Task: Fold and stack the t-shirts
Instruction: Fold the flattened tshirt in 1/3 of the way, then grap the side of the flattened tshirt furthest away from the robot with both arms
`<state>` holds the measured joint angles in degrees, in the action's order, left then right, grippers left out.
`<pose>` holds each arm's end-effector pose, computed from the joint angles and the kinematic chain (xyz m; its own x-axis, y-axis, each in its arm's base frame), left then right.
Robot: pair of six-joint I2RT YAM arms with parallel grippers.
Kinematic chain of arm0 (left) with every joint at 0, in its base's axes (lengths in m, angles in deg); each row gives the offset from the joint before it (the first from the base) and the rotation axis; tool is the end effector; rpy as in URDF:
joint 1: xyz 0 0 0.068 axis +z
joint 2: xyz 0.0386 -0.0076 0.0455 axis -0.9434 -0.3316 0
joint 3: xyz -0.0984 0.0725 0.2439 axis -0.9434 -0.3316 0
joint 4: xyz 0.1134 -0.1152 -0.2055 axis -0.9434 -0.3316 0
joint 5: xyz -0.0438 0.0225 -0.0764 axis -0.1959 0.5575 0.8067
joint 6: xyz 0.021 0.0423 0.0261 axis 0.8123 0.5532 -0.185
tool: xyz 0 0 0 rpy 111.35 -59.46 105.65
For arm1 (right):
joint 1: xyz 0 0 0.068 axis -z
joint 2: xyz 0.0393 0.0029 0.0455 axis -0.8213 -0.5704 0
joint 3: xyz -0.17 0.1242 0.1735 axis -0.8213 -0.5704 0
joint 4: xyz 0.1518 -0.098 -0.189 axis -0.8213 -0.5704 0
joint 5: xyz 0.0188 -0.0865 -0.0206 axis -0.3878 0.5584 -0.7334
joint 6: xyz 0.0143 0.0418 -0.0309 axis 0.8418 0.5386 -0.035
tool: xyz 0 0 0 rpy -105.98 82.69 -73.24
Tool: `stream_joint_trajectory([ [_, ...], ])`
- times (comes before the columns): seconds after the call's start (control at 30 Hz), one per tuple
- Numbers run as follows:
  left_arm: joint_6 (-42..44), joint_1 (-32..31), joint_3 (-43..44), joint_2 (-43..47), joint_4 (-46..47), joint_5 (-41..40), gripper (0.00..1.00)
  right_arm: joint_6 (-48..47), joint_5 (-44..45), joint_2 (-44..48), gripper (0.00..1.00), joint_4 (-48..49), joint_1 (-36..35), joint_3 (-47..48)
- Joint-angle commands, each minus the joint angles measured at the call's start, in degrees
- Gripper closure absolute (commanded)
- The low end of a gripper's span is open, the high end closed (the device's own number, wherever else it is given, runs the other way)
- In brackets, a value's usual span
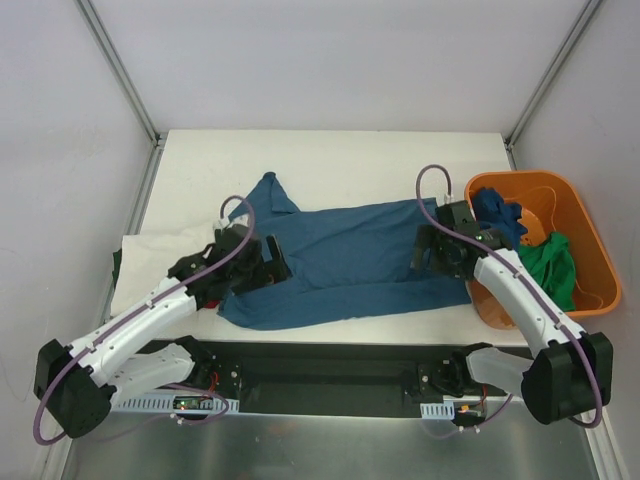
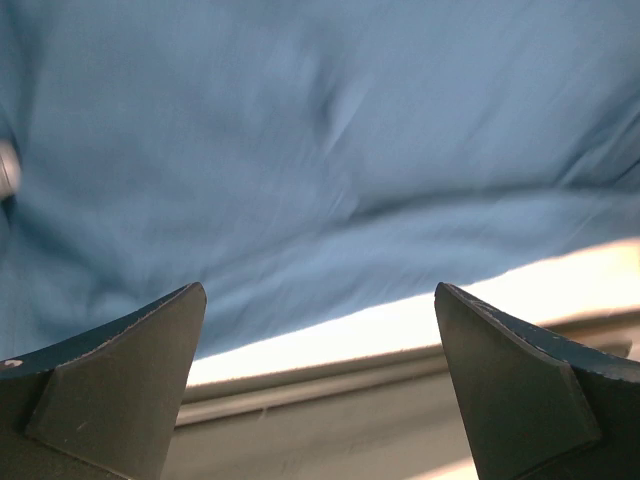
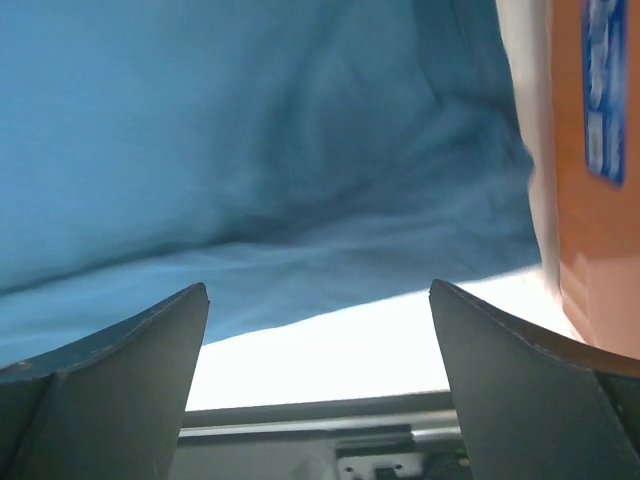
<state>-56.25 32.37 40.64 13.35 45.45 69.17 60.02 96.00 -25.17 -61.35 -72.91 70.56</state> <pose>0.1549 -0.1201 0.2484 -0.8071 -0.3411 -0.4820 -0.0420 0.8473 -0.5294 0.2134 0.0623 0.2480 -0.8415 -0.0848 -0.5336 -0.0756 0.9964 -0.0392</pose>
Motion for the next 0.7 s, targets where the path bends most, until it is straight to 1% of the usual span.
stream_joint_trajectory([
  [0.0,9.51,0.81,12.97,-6.81,-0.32,-10.94,0.01,-3.69,-4.11,-0.7,0.04,-1.44,0.29,11.16],
  [0.03,10.48,1.52,14.84,-8.59,-0.41,-11.55,0.01,-4.04,-4.9,-3.15,0.04,-1.53,0.29,13.02],
  [0.07,12.32,3.87,16.77,-10.26,-0.41,-11.65,0.01,-4.91,-5.43,-4.74,0.04,-1.7,0.29,14.87],
  [0.1,13.21,5.46,20.62,-14.01,-0.41,-10.34,0.01,-5.27,-5.7,-6.41,0.03,-1.7,0.29,19.23],
  [0.13,14.08,7.04,22.57,-15.97,-0.32,-9.02,0.01,-5.45,-5.79,-10.25,0.04,-1.97,0.29,21.28],
  [0.17,15.57,10.97,26.42,-18.07,-0.32,-7.88,0.01,-6.15,-5.53,-12.56,0.04,-2.32,0.29,23.91],
  [0.2,16.02,12.58,28.37,-22.18,-0.32,-6.13,0.01,-6.41,-4.83,-14.93,0.03,-2.41,0.38,26.11],
  [0.23,17.42,14.42,30.3,-24.31,-0.32,-5.59,0.01,-6.85,-3.43,-20.17,0.03,-2.93,0.38,31.62],
  [0.27,18.22,15.66,34.67,-26.51,-0.32,-5.32,0.01,-7.55,-2.72,-23.01,0.02,-4.24,0.38,34.46],
  [0.3,19.01,17.76,37.15,-31.32,-0.41,-4.97,0.01,-8.43,-2.01,-25.91,0.01,-4.95,0.38,37.27],
  [0.33,19.97,18.48,39.53,-33.63,-0.41,-4.01,0.0,-8.44,-0.53,-31.51,0.01,-5.83,0.55,43.39],
  [0.37,21.37,19.09,44.51,-36.09,-0.41,-3.57,0.01,-8.44,0.01,-34.17,0.01,-7.31,0.64,46.15],
  [0.4,22.26,20.14,46.91,-41.16,-0.5,-3.56,0.01,-8.18,0.54,-36.72,0.01,-7.94,0.9,49.13],
  [0.43,24.18,20.5,49.46,-43.73,-0.59,-2.52,0.01,-8.0,0.98,-41.53,0.01,-8.29,1.08,51.6],
  [0.47,25.24,20.94,54.18,-46.37,-0.59,-2.42,0.01,-7.65,1.07,-43.84,0.01,-9.17,1.34,56.49],
  [0.5,26.04,21.64,56.67,-51.44,-1.37,-2.42,0.01,-7.3,1.16,-45.78,0.01,-9.52,1.95,58.55],
  [0.53,28.13,22.0,59.04,-53.93,-1.64,-1.81,0.01,-7.03,0.9,-49.46,0.01,-9.79,2.31,60.22],
  [0.57,29.11,22.26,63.5,-56.3,-1.64,-1.8,0.01,-6.95,0.55,-51.06,0.01,-9.88,2.66,63.19],
  [0.6,29.91,22.44,66.07,-61.29,-1.99,-1.89,0.01,-7.03,0.11,-52.29,0.01,-9.7,3.36,64.27],
  [0.63,30.61,22.88,68.53,-63.86,-2.69,-1.89,0.01,-7.64,-0.68,-54.65,0.01,-9.79,3.8,65.41],
  [0.67,31.66,23.05,73.52,-66.32,-3.04,-2.15,0.02,-7.73,-0.69,-55.64,0.02,-9.79,4.15,66.29],
])
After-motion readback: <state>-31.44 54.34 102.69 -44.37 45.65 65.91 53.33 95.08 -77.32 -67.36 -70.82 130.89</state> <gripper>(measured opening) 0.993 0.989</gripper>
